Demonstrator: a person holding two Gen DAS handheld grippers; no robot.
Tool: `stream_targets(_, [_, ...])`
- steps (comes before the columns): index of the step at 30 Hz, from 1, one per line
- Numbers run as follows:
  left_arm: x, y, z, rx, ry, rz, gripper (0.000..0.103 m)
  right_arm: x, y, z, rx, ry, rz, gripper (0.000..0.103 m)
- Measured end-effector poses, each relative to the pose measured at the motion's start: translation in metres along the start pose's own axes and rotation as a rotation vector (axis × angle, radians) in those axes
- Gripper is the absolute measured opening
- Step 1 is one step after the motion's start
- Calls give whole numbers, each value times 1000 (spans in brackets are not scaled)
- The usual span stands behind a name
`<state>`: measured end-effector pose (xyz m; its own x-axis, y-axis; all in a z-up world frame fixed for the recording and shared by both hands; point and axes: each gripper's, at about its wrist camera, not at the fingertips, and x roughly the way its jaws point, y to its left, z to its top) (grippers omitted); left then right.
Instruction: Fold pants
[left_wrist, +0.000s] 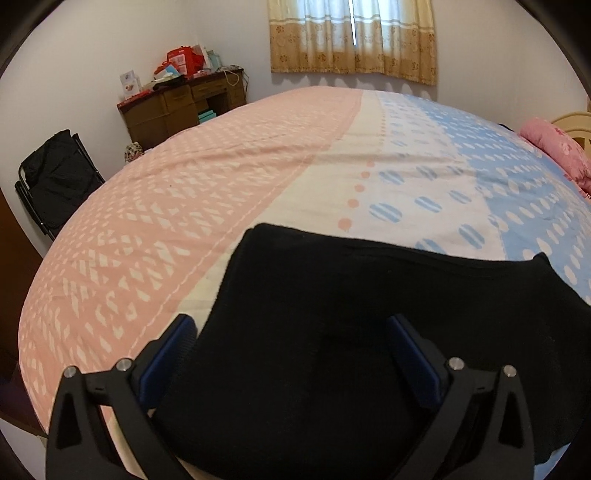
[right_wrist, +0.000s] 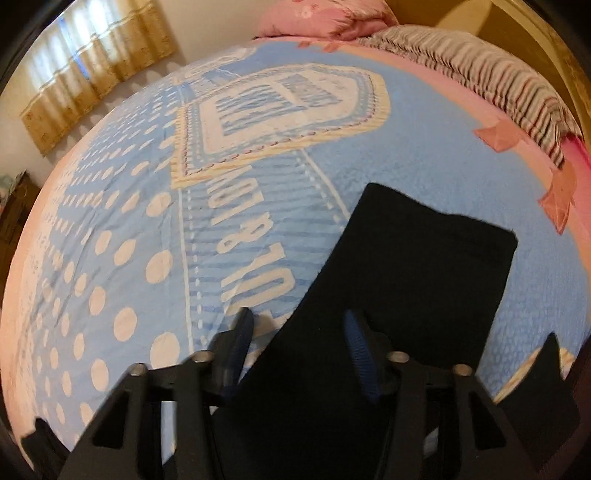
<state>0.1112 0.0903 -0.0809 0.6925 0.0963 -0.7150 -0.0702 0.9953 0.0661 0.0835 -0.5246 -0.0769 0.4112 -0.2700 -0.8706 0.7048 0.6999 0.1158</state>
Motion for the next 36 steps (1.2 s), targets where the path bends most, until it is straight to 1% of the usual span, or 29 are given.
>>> stream_targets(1, [0,0,0,-1,-1,-2,103,-3,-3,-1,-16,-8,-2,9])
stream_targets(2, [0,0,0,-1,-1,-2,103,-6,-9,-3,-7,-12,33,4])
stream_targets(3, [0,0,0,0,-1,-1,103,-12,-16,-4,12,-13,63,3])
stream_targets(4, [0,0,0,0,-1,-1,103,-22,-24,-7,29,-35,94,3])
stream_targets(6, [0,0,0,-1,-2,-3,103,-47,-32,-14,34,-103,158,3])
stream_targets(7, [0,0,0,-1,-2,-3,103,-69,-39,-23,29,-156,200,3])
stream_targets(9, [0,-1,0,-2,-2,-4,103,-103,-55,-42,43,-228,237,3])
stream_targets(12, [0,-1,0,-2,-2,-4,103,-140,-83,-79,103,-287,272,3])
stream_targets(13, [0,-1,0,-1,-2,-4,103,-151,-99,-97,131,-304,263,3])
stream_targets(15, [1,-1,0,-2,-2,-4,103,-159,-122,-120,184,-311,249,3])
stream_targets(16, [1,-1,0,-1,-2,-4,103,-161,-134,-133,213,-309,216,3])
stream_targets(18, [1,-1,0,-1,-1,-4,103,-167,-152,-154,216,-312,108,3])
stream_targets(20, [1,-1,0,-1,2,-4,103,-171,-166,-166,248,-312,66,3])
stream_targets(21, [1,-2,0,-1,1,-3,103,-173,-168,-167,247,-319,57,3])
stream_targets(23, [1,-1,0,0,1,-1,103,-178,-160,-166,173,-346,58,4])
stream_targets(25, [2,-1,1,0,2,0,103,-178,-143,-159,93,-338,93,4])
stream_targets(26, [2,-1,1,0,1,-1,103,-175,-138,-156,77,-330,114,5])
stream_targets(28, [2,-1,1,0,0,-1,103,-166,-116,-149,7,-302,170,21])
stream_targets(29, [2,-1,1,1,1,0,103,-161,-106,-147,-31,-289,184,46])
stream_targets(30, [2,-1,1,0,1,-1,103,-155,-96,-146,-68,-276,189,69])
stream_targets(31, [2,-1,1,0,1,-1,103,-147,-82,-145,-118,-261,177,71])
stream_targets(33, [2,-1,1,0,0,-2,103,-135,-65,-144,-194,-233,157,71])
stream_targets(36, [2,-1,1,1,0,0,103,-121,-44,-146,-311,-219,66,71])
